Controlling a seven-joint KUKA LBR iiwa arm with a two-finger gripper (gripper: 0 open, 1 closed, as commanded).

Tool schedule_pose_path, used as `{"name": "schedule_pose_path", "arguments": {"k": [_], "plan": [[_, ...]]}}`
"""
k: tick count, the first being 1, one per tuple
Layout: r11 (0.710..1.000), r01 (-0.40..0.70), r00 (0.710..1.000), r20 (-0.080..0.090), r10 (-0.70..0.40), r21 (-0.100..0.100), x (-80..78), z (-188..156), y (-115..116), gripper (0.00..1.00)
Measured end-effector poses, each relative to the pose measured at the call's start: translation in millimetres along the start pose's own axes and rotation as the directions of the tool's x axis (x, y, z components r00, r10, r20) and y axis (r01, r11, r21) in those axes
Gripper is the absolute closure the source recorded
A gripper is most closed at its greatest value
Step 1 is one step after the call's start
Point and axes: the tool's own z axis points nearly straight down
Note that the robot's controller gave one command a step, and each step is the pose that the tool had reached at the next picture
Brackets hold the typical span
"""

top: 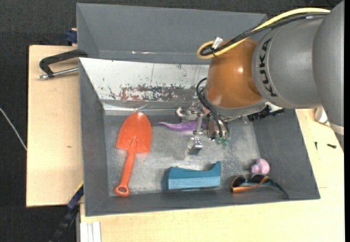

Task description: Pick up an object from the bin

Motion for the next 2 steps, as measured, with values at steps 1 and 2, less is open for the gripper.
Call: {"name": "schedule_pose_path", "arguments": {"k": [1,2], "plan": [[0.992,0.123,0.992,-0.009,-0.123,-0.003,-27.2,32.4,13.6,1.00],[0.992,0.123,0.992,-0.009,-0.123,-0.003,-27.2,32.4,13.6,1.00]]}}
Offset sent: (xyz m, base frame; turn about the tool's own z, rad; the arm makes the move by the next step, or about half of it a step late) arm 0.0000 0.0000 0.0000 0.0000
